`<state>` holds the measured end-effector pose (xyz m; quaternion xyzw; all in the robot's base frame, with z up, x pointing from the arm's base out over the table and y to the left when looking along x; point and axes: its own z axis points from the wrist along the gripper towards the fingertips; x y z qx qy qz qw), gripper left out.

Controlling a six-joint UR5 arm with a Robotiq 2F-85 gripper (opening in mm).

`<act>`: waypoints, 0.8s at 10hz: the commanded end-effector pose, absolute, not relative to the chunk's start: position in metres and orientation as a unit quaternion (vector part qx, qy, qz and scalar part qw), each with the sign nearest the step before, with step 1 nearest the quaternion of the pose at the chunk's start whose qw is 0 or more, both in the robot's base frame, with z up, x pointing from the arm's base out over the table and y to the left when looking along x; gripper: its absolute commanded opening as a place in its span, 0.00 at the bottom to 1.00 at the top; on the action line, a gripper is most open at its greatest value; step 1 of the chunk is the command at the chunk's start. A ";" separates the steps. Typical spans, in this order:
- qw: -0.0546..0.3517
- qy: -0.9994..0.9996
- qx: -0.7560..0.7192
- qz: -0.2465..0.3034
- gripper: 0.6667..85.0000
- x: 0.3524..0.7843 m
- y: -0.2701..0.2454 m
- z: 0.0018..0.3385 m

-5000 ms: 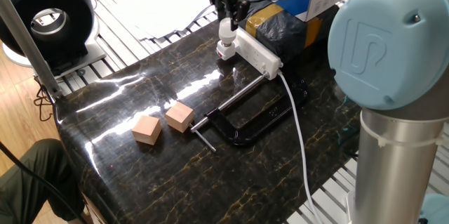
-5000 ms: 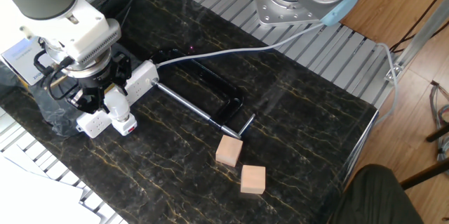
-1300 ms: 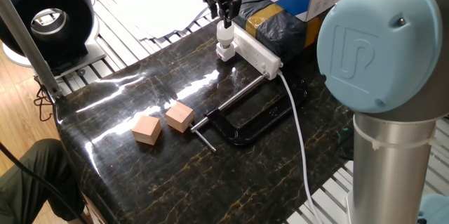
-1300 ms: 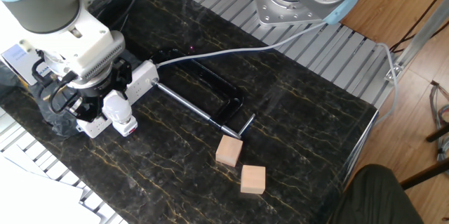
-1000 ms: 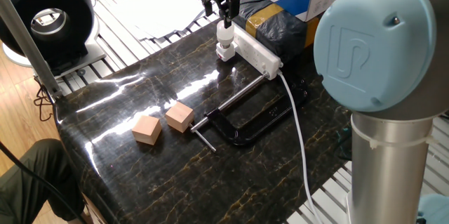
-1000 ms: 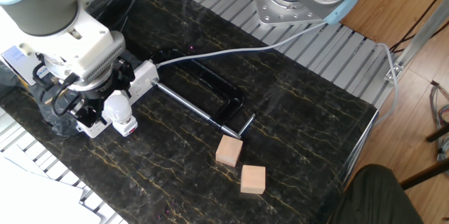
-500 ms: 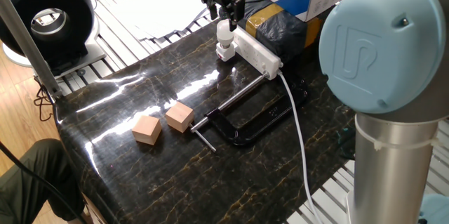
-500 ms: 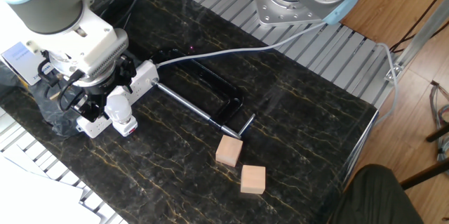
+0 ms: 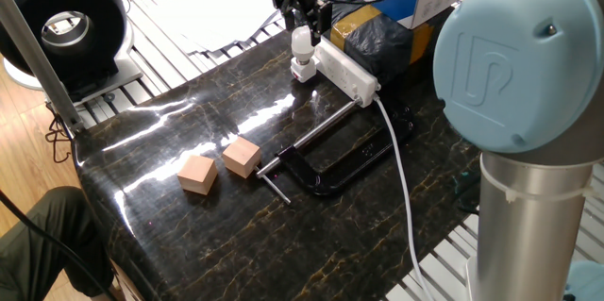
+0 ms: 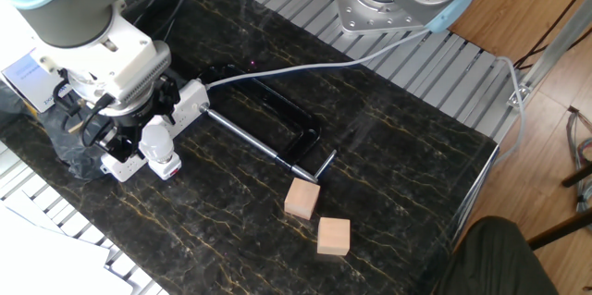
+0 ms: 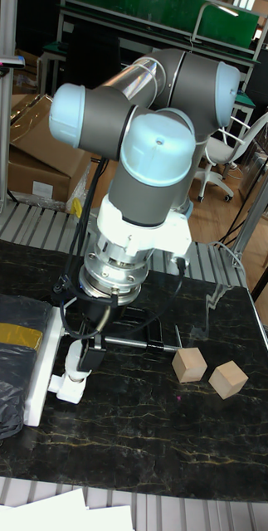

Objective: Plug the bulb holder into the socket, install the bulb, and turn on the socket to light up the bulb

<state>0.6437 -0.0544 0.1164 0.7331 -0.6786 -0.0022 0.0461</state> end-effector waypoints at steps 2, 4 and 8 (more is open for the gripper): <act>0.034 -0.681 0.731 -0.007 0.75 0.645 -0.049 0.112; 0.032 -0.683 0.730 -0.007 0.71 0.645 -0.050 0.107; 0.036 -0.691 0.721 -0.011 0.59 0.641 -0.050 0.108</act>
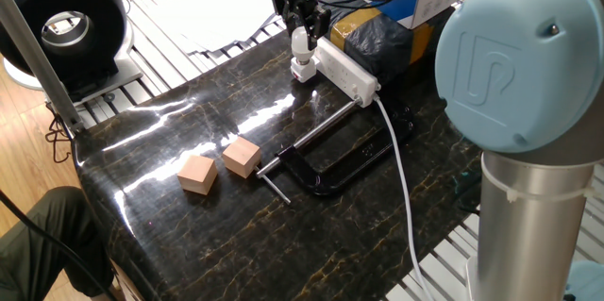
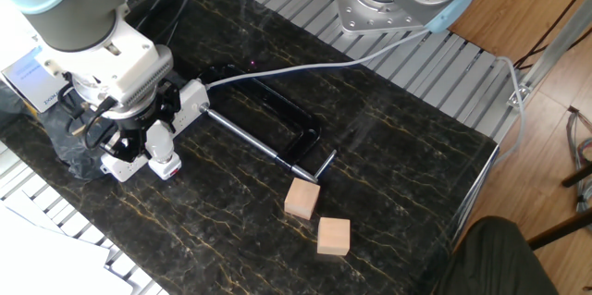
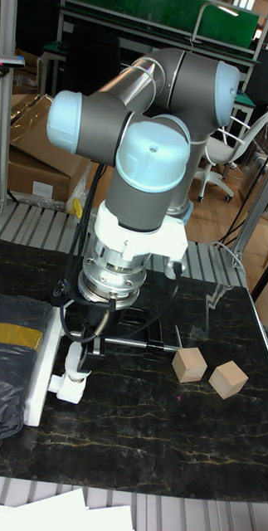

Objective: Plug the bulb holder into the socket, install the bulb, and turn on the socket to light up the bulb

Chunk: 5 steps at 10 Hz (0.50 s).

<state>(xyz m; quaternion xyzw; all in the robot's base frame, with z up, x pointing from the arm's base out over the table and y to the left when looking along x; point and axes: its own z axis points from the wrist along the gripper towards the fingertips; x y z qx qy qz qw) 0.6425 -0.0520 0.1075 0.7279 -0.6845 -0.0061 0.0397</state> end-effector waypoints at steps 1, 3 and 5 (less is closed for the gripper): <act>0.038 -0.696 0.717 -0.009 0.54 0.641 -0.051 0.108; 0.042 -0.700 0.713 -0.005 0.47 0.643 -0.052 0.110; 0.042 -0.707 0.706 -0.003 0.46 0.645 -0.050 0.110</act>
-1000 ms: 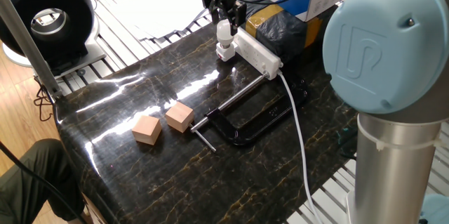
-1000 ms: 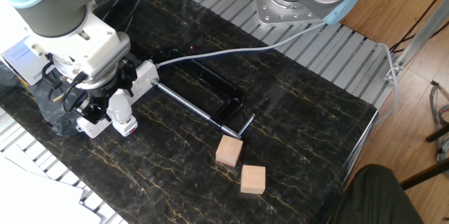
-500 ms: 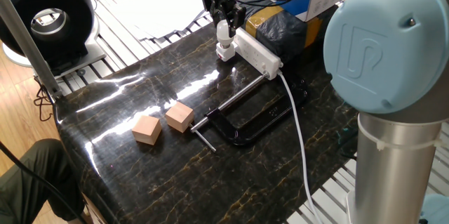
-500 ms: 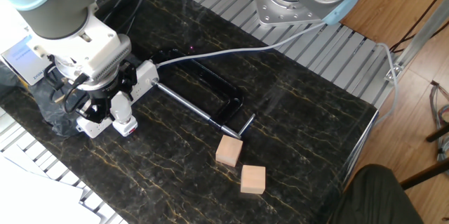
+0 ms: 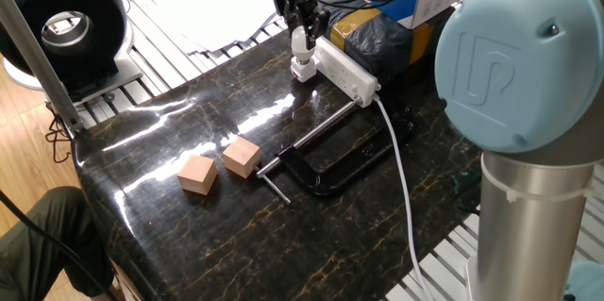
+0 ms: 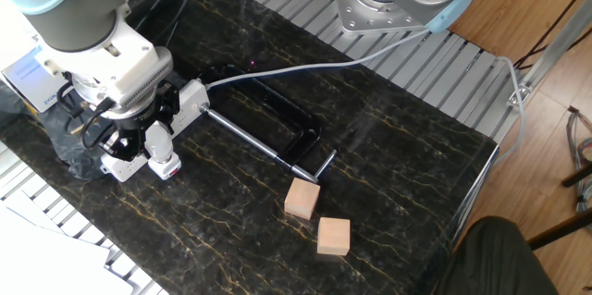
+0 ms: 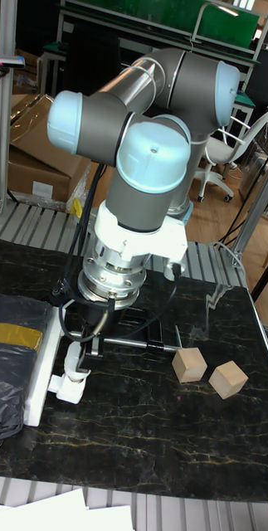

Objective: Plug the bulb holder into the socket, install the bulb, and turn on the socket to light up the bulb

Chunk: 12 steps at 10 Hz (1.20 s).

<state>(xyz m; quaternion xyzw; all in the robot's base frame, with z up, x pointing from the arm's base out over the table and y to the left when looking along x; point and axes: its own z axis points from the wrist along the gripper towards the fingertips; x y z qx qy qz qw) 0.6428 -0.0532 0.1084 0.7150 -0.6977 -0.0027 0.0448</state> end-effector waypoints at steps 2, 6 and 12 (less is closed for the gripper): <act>0.043 -0.715 0.697 -0.004 0.44 0.645 -0.050 0.110; 0.043 -0.737 0.674 -0.007 0.40 0.643 -0.048 0.109; 0.054 -0.786 0.615 0.000 0.32 0.640 -0.053 0.109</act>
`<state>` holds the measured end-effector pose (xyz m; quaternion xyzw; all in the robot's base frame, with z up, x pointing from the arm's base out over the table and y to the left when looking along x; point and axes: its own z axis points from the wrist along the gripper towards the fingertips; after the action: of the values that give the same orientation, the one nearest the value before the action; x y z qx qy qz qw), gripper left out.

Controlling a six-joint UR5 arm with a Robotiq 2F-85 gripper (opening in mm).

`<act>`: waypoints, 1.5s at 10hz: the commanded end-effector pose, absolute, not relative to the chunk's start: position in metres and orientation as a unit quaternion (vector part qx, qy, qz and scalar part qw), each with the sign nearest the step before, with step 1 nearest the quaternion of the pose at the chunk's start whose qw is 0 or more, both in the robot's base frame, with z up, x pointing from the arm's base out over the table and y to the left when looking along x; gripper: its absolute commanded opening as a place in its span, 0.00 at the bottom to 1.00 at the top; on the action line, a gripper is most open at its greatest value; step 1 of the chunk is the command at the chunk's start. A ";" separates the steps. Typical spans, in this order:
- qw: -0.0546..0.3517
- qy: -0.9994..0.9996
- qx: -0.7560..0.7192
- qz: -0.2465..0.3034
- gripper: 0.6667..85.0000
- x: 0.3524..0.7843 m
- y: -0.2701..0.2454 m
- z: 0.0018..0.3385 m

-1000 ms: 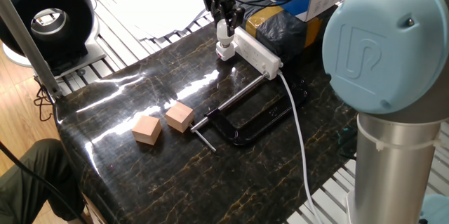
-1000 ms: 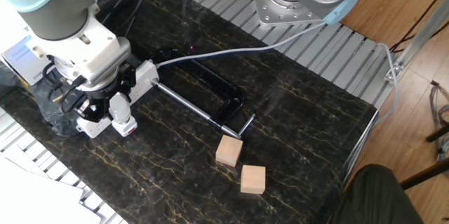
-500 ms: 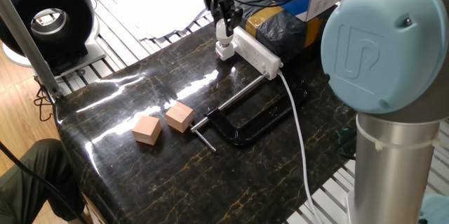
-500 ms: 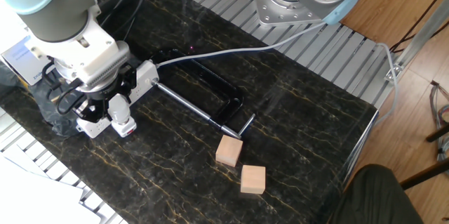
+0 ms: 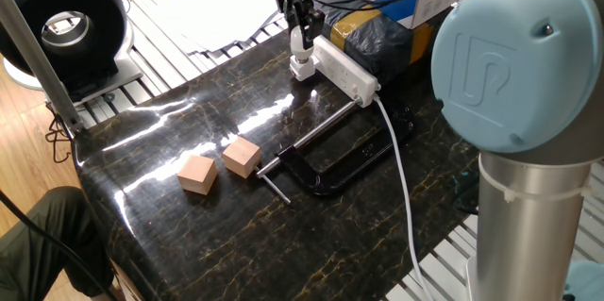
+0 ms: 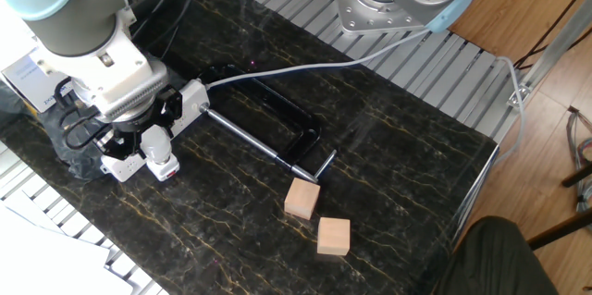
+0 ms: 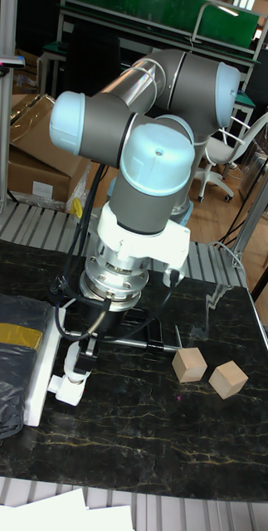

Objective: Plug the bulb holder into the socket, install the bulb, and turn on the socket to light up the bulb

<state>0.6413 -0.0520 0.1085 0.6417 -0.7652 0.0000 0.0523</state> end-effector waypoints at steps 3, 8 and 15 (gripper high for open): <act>0.055 -0.809 0.586 -0.002 0.28 0.638 -0.048 0.108; 0.058 -0.838 0.543 -0.002 0.22 0.636 -0.046 0.108; 0.054 -0.876 0.480 0.010 0.13 0.642 -0.047 0.106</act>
<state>0.6392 -0.0494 0.1062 0.5070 -0.8598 0.0107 0.0591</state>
